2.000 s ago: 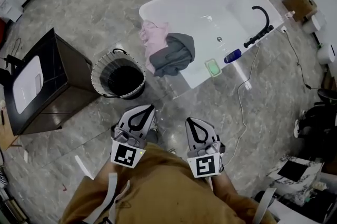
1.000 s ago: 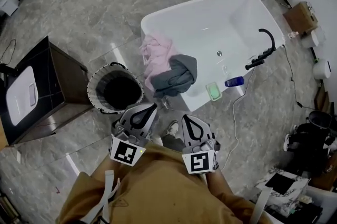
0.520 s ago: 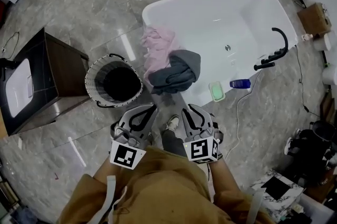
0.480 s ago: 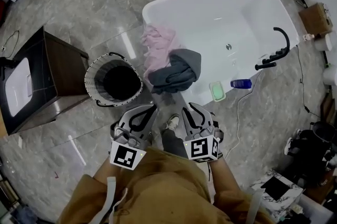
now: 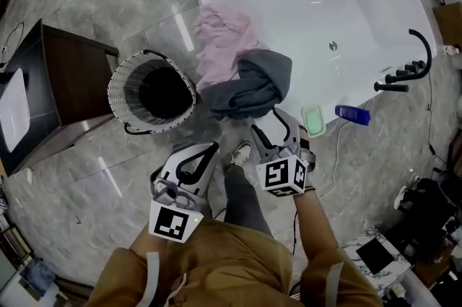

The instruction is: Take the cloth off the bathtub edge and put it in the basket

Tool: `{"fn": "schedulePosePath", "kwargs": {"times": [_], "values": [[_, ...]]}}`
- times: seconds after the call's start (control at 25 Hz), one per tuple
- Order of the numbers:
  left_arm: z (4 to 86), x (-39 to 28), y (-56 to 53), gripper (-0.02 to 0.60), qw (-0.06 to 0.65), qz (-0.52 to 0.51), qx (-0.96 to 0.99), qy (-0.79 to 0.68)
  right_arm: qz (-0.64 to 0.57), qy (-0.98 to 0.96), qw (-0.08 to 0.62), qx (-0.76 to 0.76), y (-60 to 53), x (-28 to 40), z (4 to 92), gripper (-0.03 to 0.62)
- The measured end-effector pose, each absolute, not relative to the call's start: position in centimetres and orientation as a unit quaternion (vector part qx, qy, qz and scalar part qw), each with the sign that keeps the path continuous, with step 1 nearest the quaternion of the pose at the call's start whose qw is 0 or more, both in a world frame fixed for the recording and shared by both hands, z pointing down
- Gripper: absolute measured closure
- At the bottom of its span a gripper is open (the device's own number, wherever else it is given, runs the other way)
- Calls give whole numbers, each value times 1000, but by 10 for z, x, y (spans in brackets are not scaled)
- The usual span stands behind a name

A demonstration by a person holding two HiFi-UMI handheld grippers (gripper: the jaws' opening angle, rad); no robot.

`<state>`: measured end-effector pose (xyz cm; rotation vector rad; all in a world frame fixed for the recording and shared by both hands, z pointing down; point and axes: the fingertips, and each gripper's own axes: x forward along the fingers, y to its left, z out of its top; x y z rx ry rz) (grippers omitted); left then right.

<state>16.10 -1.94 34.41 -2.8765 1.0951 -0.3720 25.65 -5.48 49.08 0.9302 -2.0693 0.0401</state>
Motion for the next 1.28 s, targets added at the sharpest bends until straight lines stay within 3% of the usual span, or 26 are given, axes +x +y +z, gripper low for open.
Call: {"fn": "schedulePosePath", "kwargs": {"times": [0.16, 0.44, 0.96, 1.0, 1.16, 1.28], "values": [[365, 167, -25, 575, -3, -106, -923, 371, 25, -821, 434, 370, -75, 262, 535, 253], [409, 166, -20, 575, -29, -125, -920, 371, 41, -815, 477, 326, -83, 253, 607, 156], [450, 170, -20, 575, -64, -147, -911, 379, 25, -791, 511, 336, -110, 257, 677, 151], [451, 172, -19, 575, -66, -148, -912, 378, 26, -793, 508, 336, -109, 257, 676, 162], [446, 181, -20, 575, -65, -147, -913, 375, 15, -797, 504, 333, -97, 257, 668, 405], [439, 184, -21, 575, -59, -143, -914, 376, 14, -800, 492, 343, -92, 262, 659, 460]]}}
